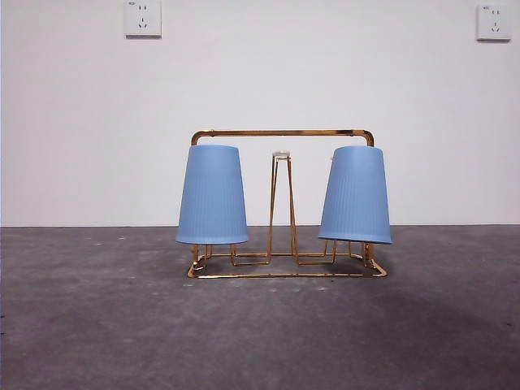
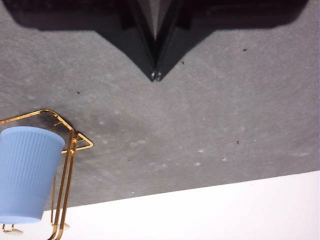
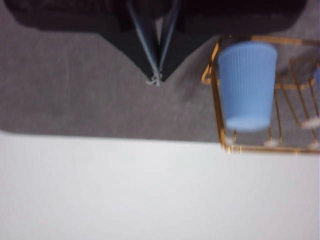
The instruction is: Pick up cup 1,put cup 1 in the cup rack,pick up cup 2,put cup 2 in the cup rack
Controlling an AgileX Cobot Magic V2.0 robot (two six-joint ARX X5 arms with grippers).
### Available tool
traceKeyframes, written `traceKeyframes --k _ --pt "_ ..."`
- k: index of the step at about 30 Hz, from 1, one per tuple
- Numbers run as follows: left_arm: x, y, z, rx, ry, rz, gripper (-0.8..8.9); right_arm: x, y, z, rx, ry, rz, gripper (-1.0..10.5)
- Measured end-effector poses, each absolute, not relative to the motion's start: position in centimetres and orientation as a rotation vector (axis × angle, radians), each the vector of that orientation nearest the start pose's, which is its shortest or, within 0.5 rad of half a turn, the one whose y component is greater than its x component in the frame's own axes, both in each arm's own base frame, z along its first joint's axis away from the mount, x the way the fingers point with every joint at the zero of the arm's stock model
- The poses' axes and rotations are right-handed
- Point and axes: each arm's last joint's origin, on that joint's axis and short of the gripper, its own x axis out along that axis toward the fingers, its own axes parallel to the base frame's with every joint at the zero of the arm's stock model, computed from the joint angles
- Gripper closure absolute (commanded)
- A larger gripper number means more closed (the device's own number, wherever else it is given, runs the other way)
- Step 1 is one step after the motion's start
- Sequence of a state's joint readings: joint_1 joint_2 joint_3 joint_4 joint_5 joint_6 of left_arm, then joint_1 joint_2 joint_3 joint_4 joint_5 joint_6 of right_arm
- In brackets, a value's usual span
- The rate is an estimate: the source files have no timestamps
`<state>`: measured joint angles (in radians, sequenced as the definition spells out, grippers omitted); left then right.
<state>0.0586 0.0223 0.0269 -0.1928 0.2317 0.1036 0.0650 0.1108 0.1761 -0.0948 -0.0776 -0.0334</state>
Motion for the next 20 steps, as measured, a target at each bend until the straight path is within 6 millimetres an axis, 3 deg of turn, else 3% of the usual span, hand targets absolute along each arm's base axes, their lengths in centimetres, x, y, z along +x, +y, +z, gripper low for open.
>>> traceKeyframes --k 4,11,20 --pt "9.5 -0.1 15.3 0.076 0.177 -0.182 8.17 9.4 0.8 17.8 -0.012 0.050 0.143 9.5" --pt "9.5 -0.1 15.3 0.075 0.178 -0.182 8.17 9.5 0.7 15.4 0.005 0.163 0.097 9.5" --pt "9.6 -0.1 15.2 0.074 0.188 -0.182 8.17 9.5 0.7 15.3 0.008 0.174 0.086 9.5"
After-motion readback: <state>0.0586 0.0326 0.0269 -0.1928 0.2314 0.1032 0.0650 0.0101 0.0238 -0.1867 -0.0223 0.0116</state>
